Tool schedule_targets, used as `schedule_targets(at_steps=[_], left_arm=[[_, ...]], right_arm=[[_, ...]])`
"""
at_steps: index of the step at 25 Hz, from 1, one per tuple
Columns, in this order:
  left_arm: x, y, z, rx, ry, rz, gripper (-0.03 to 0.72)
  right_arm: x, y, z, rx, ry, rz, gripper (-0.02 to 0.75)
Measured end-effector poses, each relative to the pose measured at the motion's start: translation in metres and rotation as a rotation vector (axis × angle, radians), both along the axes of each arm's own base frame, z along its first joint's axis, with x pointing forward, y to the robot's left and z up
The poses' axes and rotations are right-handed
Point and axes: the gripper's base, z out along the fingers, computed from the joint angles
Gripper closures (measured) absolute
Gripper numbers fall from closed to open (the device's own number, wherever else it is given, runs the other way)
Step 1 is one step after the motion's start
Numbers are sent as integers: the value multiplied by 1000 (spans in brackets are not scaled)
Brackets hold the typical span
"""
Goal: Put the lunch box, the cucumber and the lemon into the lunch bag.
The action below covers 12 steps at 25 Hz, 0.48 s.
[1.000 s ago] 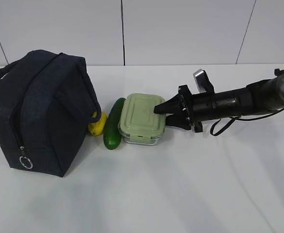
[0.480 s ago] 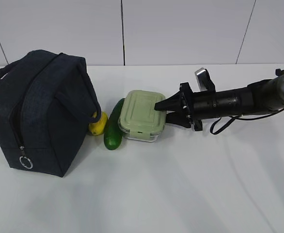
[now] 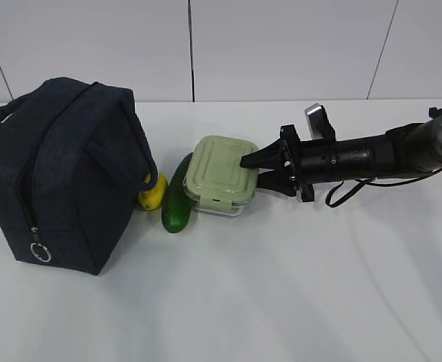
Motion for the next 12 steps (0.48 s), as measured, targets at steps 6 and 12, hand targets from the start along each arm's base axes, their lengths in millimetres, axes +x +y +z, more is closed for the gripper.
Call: schedule_targets(at_steps=[6, 12], left_arm=[[49, -3, 20, -46, 36, -7, 390], [109, -9, 23, -152, 98, -20, 398]], right_arm=[[5, 0, 5, -1, -21, 3, 386], [14, 1, 18, -8, -54, 17, 386]])
